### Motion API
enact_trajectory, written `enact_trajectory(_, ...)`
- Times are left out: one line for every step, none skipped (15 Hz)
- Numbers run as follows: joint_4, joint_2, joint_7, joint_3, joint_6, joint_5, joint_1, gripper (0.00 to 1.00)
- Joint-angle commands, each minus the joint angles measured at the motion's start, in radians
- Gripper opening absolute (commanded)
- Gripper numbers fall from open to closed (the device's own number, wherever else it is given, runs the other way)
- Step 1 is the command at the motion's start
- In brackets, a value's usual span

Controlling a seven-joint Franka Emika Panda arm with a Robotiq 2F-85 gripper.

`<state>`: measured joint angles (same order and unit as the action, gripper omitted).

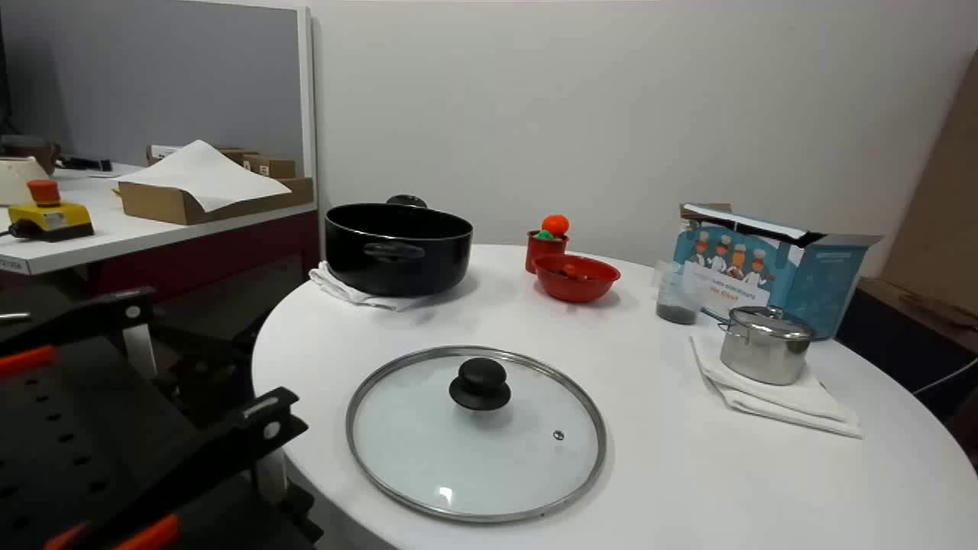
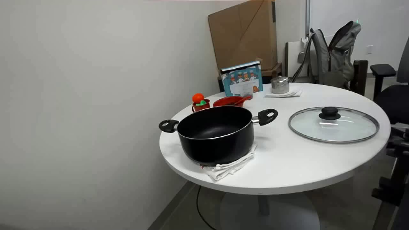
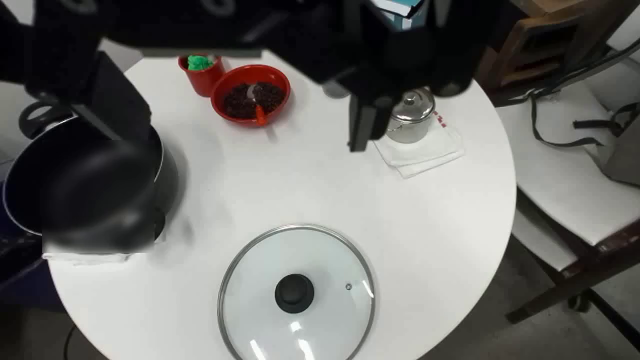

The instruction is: Move the lid on the table away from the black pot

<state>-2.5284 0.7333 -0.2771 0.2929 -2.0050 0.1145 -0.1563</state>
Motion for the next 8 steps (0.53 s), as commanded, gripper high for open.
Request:
enact_trajectory(0.003,-0.002,-0.004,-0.005,0.002,-0.005,-0.007,1.0)
enact_trajectory(0.003,-0.002,-0.004,-0.005,0.002,-0.005,-0.007,1.0)
enact_trajectory(0.003,-0.002,-0.004,-0.005,0.002,-0.005,-0.007,1.0)
enact_trajectory(0.003,-0.002,-0.004,-0.005,0.002,-0.005,-0.007,1.0)
enact_trajectory(0.006,-0.015,0.0,-0.008,0.005,0.001,-0.01,1.0)
enact_trajectory(0.004,-0.027,-0.006,-0.003,-0.004,-0.001,-0.005,1.0)
enact_trajectory(0.002,-0.041,-0.002,-0.005,-0.012,0.004,-0.007,1.0)
enact_trajectory(-0.006,-0.061,0.021,-0.011,-0.049,0.013,-0.018,1.0)
